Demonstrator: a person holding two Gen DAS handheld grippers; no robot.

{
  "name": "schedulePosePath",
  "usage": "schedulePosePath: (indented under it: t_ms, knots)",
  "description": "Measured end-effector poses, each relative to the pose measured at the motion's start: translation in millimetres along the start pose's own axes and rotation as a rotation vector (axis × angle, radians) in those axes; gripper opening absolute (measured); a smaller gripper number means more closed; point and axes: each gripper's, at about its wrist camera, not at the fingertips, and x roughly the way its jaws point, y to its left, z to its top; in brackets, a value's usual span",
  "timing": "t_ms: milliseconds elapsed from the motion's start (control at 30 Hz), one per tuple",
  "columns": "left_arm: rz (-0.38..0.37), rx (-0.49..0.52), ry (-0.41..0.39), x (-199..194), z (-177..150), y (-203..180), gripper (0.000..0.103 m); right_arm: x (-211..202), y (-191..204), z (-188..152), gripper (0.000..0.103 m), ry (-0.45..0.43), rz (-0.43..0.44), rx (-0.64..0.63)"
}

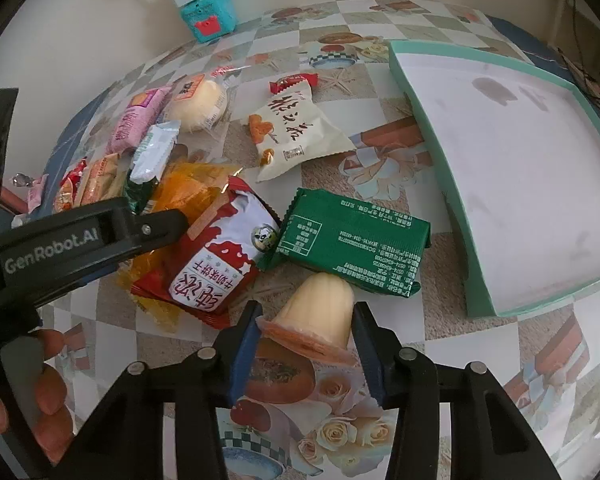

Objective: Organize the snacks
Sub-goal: 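Grasp the pudding cup with the right tool while the left tool grasps the orange bread bag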

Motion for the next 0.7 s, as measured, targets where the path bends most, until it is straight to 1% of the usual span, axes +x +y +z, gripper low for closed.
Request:
schedulePosePath:
  t_ms: [67, 133, 167, 433, 700]
  knots:
    - [-0.015, -0.002, 0.0, -1, 1, 0, 0.062, -1, -1, -1, 0.049, -0.001, 0.005, 0.004]
    - [-0.039, -0.005, 0.003, -1, 1, -1, 0.052, -4, -3, -3, 0.049, -0.003, 0.011, 0.007]
    - [-0.047, -0.005, 0.005, 0, 1, -2, 0.051, -6, -4, -5, 0.049, -0.003, 0.013, 0.007]
    - [-0.065, -0.023, 0.003, -1, -2, -2, 0.045, -15, -8, -10, 0.048, -0.012, 0.034, 0.005]
    - [-0.08, -0.012, -0.006, -9, -4, -9, 0.043, -27, -11, -11, 0.048, -0.04, 0.065, 0.009]
